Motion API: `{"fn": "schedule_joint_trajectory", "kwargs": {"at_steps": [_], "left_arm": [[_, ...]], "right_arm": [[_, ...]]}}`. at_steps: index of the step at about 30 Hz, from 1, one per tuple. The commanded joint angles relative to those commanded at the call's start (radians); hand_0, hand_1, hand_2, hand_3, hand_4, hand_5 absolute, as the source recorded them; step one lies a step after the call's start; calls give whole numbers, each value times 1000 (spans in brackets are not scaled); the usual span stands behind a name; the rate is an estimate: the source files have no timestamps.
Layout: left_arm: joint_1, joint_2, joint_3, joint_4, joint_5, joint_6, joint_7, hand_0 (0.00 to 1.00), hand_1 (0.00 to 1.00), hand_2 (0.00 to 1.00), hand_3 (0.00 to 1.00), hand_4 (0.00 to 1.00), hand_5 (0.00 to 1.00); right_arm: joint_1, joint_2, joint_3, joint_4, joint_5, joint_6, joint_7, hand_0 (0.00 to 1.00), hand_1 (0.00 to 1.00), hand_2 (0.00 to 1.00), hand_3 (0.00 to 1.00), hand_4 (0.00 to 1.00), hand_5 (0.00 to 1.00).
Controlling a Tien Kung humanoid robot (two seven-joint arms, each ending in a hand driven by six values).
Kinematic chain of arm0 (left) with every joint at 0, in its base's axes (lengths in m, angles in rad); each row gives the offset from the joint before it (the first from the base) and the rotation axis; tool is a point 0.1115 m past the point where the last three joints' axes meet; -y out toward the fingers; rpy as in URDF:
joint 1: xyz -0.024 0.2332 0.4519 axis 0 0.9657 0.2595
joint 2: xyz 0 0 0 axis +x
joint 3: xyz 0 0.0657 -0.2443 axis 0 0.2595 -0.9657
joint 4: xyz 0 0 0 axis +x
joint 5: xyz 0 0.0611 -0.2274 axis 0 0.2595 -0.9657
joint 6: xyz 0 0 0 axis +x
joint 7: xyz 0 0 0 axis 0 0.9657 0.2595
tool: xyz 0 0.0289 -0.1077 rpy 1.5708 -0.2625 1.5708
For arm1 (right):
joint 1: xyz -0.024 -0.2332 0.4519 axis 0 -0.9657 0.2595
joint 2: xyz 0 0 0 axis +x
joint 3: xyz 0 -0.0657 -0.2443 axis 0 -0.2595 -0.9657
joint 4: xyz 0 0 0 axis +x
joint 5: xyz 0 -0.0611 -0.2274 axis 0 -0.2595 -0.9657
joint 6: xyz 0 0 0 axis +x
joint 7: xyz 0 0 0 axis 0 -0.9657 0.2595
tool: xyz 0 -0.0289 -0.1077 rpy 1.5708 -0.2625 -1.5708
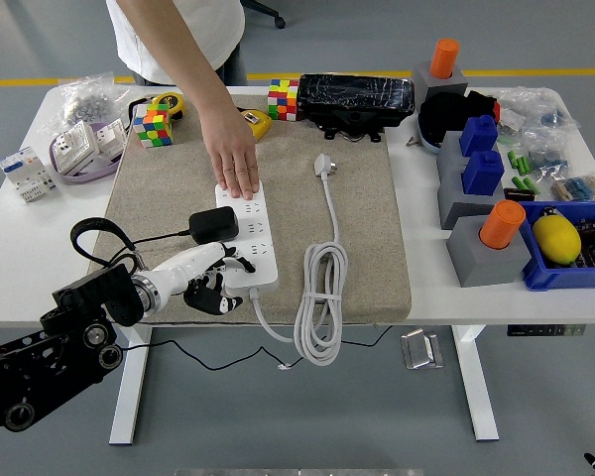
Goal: Put the plug near the board,insert it into the board,press the button,pull the plug out
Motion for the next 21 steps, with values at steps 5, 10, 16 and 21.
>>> {"fn": "schedule_joint_trajectory", "kwargs": {"at_steps": [5,10,16,21], "left_arm": [[3,3,-38,-21,-79,51,-78,138,95,231,624,752,66],[-6,2,-47,25,-131,192,-198,138,95,231,624,752,66],[-40,-17,-45,117,-111,365,-313,206,161,284,561,821,203],[-86,-37,-17,207,-32,378,-306,510,515,523,557,850,209]], "right_arm": [[-1,0,-2,-1,0,0,0,582,660,624,557,956,571],[0,0,-2,0,0,0,0,582,660,624,557,956,571],[-1,1,-2,-2,2,1,-1,582,660,623,557,957,570],[1,-1,-4,0,3,1,0,582,660,623,557,956,571]]}}
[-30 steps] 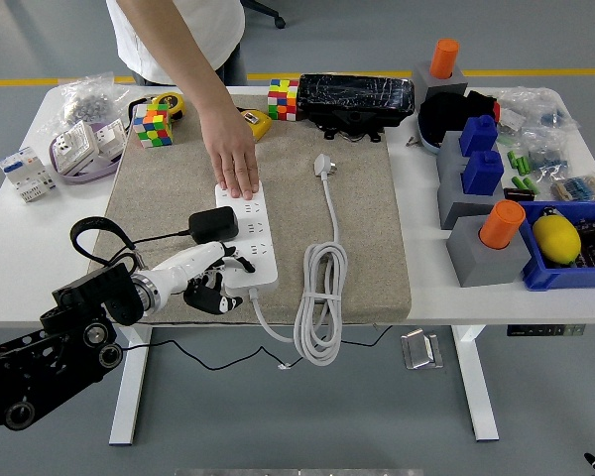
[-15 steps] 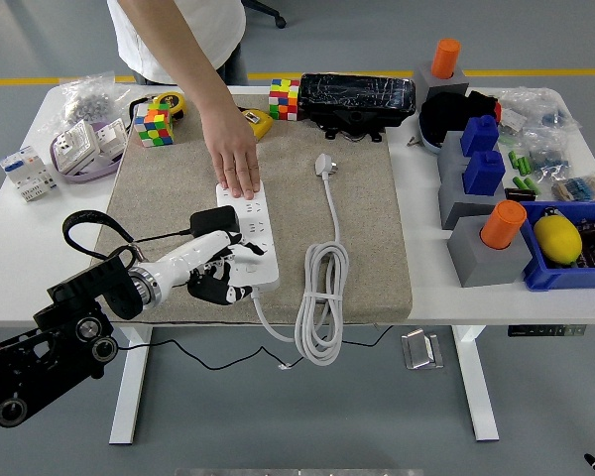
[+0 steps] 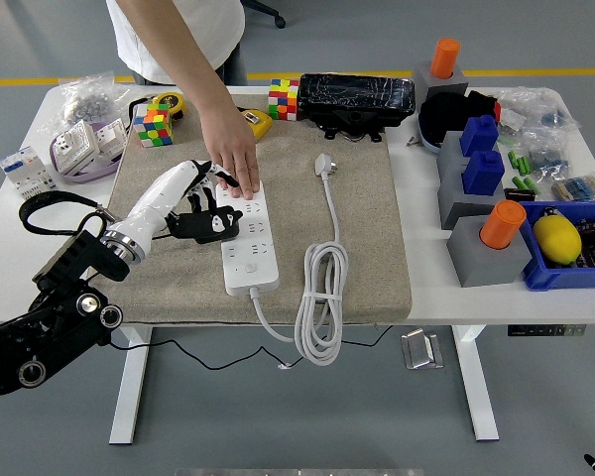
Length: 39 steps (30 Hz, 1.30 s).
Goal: Put the plug near the board,insert it into the board,press the button,pull the plug out
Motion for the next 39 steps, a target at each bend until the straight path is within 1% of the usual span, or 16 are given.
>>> {"fn": "schedule_joint_trajectory", "kwargs": {"at_steps": [1,2,4,7,8,13,14,19,20,25,26,31,32,37,38,39], "left_arm": [[-7,-4,5,15,13,-5,5,510,515,523,557,850,209],[-16,-11,11,36,28,-19,16,699,736,716,693,998,343],[-27,-20,18,62,32,-39,29,699,736,716,693,998,343],[-38,-31,29,95,45,-54,37,699,736,716,693,998,343],[-42,-35,32,105,47,-59,39,734,783,778,774,998,398],[-56,-41,49,136,50,-70,51,734,783,778,774,998,398],[-59,-42,53,142,52,-72,53,714,749,735,757,998,401],[-75,-51,79,184,42,-71,63,714,749,735,757,998,401],[-79,-53,85,193,40,-68,64,552,615,598,645,998,268],[-98,-64,118,238,10,-54,64,552,615,598,645,998,268],[-102,-66,125,246,4,-51,64,427,504,540,570,859,173],[-110,-71,138,260,-4,-38,59,427,504,540,570,859,173],[-111,-72,139,261,-5,-36,56,350,443,499,542,727,66],[-112,-70,138,260,-7,-19,34,350,443,499,542,727,66],[-112,-70,138,261,-8,-13,27,332,426,481,537,683,2],[-111,-69,136,262,-8,-9,21,332,426,481,537,683,2]], "right_arm": [[1,0,0,1,0,0,0,582,660,623,557,956,571],[1,0,-1,2,1,1,0,582,660,623,557,957,570],[1,0,-2,3,7,2,0,582,660,623,557,957,570],[1,0,-4,2,7,2,0,582,660,623,557,957,570],[1,-1,-5,2,7,2,0,582,660,624,557,958,570],[1,-2,-4,2,7,2,-1,582,660,624,557,958,570],[1,-2,-4,2,7,2,-1,581,661,624,557,958,570],[2,-2,-3,3,7,1,0,581,661,624,557,958,570],[2,-2,-4,3,7,1,0,582,661,624,557,959,570],[4,-3,-5,4,7,1,-1,582,661,624,557,959,570],[4,-3,-6,4,7,1,-1,582,661,624,558,960,569],[4,-4,-7,4,6,1,-1,582,661,624,558,960,569],[4,-4,-7,4,6,1,-1,581,661,624,558,960,571],[3,-4,-6,4,6,1,0,581,661,624,558,960,571],[3,-4,-5,3,6,1,0,582,661,623,558,960,570],[3,-3,-5,3,6,1,0,582,661,623,558,960,570]]}}
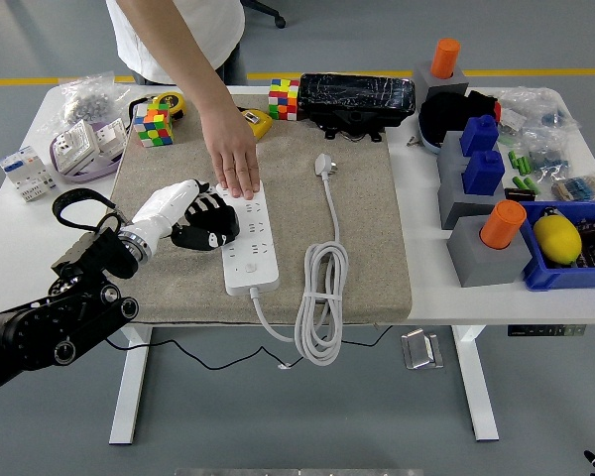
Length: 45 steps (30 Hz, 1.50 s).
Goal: Put the plug near the board,insert it into the board,press the button,pull the plug out
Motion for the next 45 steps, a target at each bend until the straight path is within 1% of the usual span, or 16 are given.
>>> {"fn": "schedule_joint_trajectory", "kwargs": {"at_steps": [8,13,15,18,22,23,28,29,31,34,35,37,40,41,43,45], "left_arm": [[6,6,-15,-1,-3,21,-41,325,421,474,534,683,2],[28,13,-77,-7,18,26,-48,325,421,466,532,678,2],[32,16,-111,6,17,35,-60,325,421,466,532,678,2],[31,23,-134,33,10,44,-66,332,416,464,534,675,2],[25,30,-127,80,-28,42,-71,332,416,464,534,675,2],[24,30,-123,89,-36,40,-69,392,476,531,562,701,34],[25,28,-101,126,-61,31,-67,392,476,531,562,701,34],[25,27,-98,130,-64,29,-65,489,625,597,613,884,196],[25,26,-94,136,-66,24,-61,489,625,597,613,884,196],[27,27,-97,138,-62,-3,-34,489,625,597,613,884,196],[28,28,-97,137,-61,-8,-28,730,812,833,906,998,398],[27,31,-98,136,-57,-21,-10,730,812,833,906,998,398],[27,34,-98,135,-53,-31,0,730,812,833,906,998,398],[29,36,-104,132,-48,-33,1,771,857,901,958,998,494],[38,41,-123,121,-39,-30,-4,771,857,901,958,998,494],[54,49,-161,95,-31,-19,-15,771,857,901,958,998,494]], "right_arm": [[-1,1,-1,1,-1,0,0,582,661,624,558,960,570],[-3,0,0,1,-1,0,1,582,660,624,557,960,572],[-3,0,-2,-1,-1,0,0,582,660,624,557,960,572],[-4,1,-1,-3,0,0,0,582,661,623,558,960,572],[-3,1,0,-3,0,0,0,582,661,623,558,960,572],[-2,1,0,-2,0,0,1,581,660,623,558,960,571],[-2,2,-1,-2,0,1,1,581,660,623,558,960,571],[-2,2,-2,-3,0,1,0,581,660,623,558,960,572],[-1,2,-3,-3,0,1,0,581,660,623,558,960,572],[-1,2,-4,-2,1,2,0,581,660,623,558,960,572],[-1,1,-4,-2,0,2,0,581,661,623,558,960,571],[1,-1,-5,-1,0,2,0,581,661,623,558,960,571],[2,-3,-5,-1,1,2,1,581,661,623,558,960,571],[2,-3,-5,-1,0,2,1,578,660,623,557,959,571],[3,-4,-4,-1,1,2,1,578,660,623,557,959,571],[3,-5,-5,0,0,2,1,578,660,623,557,959,571]]}}
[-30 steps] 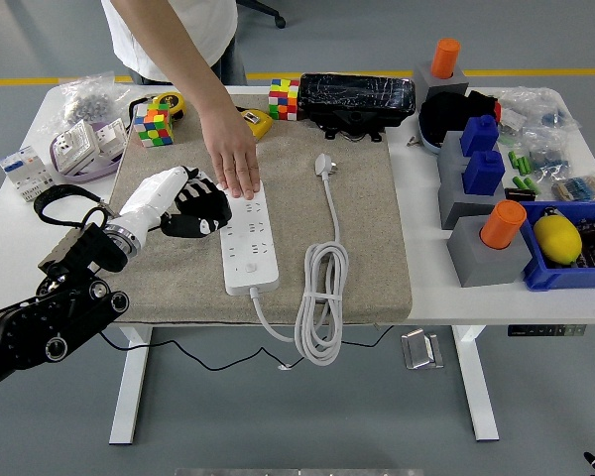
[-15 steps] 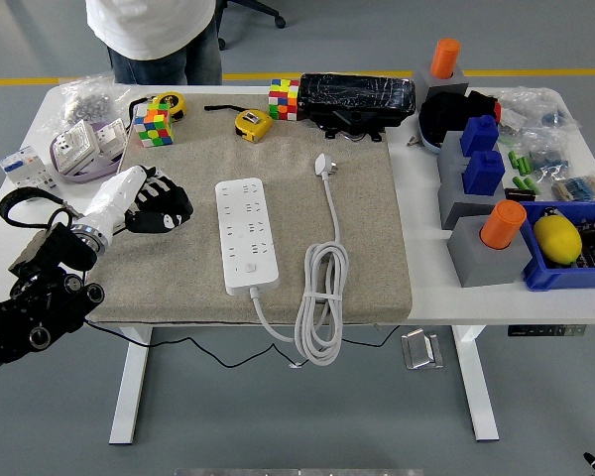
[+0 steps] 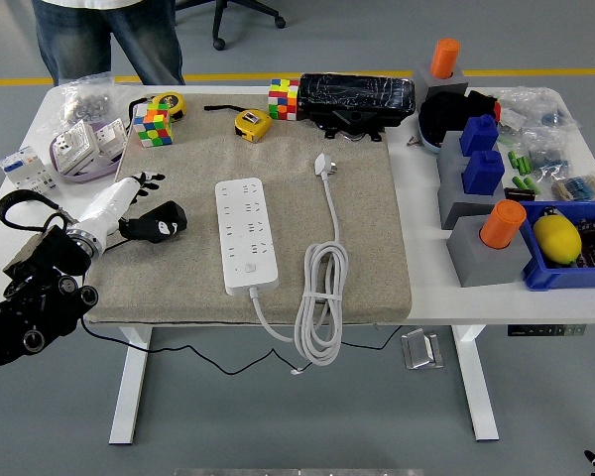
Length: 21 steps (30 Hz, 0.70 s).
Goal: Put the plug near the board,insert it into the board,press the button,pull the plug out
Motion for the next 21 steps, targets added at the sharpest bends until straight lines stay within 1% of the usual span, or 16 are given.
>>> {"fn": "schedule_joint_trajectory", "kwargs": {"at_steps": [1,2,4,5,6,7,8,10,13,14,15,18,21], "left_arm": [[9,4,-18,-16,5,7,-6,771,857,901,958,998,494],[18,8,-35,-31,2,20,-20,732,803,838,900,998,534],[36,12,-69,-58,-13,57,-61,732,803,838,900,998,534],[54,14,-97,-81,-34,87,-95,732,803,838,900,998,534],[67,15,-121,-99,-60,105,-121,732,803,838,900,998,534],[83,15,-148,-120,-93,113,-144,732,803,838,900,998,534],[101,13,-180,-141,-129,117,-166,624,710,725,792,922,372],[136,11,-240,-181,-186,123,-203,624,710,725,792,922,372],[173,14,-303,-222,-246,130,-240,624,710,725,792,922,372],[181,16,-316,-229,-260,134,-250,599,678,690,751,864,319],[190,17,-330,-237,-273,137,-262,599,678,690,751,864,319],[219,21,-381,-262,-295,136,-275,599,678,690,751,864,319],[241,21,-429,-285,-305,127,-266,600,673,670,750,856,327]], "right_arm": [[0,0,-1,-1,0,0,0,578,660,623,557,959,571],[0,-1,-2,-2,1,0,0,582,661,623,557,959,571],[0,-1,-5,-3,0,0,0,582,661,623,557,959,571],[1,-1,-5,-4,1,0,0,582,661,623,557,959,571],[1,-1,-6,-4,1,0,0,582,661,623,557,959,571],[3,-1,-7,-5,0,-1,0,582,661,623,557,959,571],[4,-1,-8,-6,1,-1,0,580,661,624,557,960,571],[6,-1,-11,-7,0,-1,-1,580,661,624,557,960,571],[11,-2,-19,-12,1,-1,-3,580,661,624,557,960,571],[12,-3,-20,-12,2,-1,-3,582,661,624,557,960,571],[14,-3,-23,-14,2,-1,-3,582,661,624,557,960,571],[22,-4,-28,-17,2,-1,-4,582,661,624,557,960,571],[32,-1,-32,-25,1,-1,-7,583,661,631,557,961,570]]}}
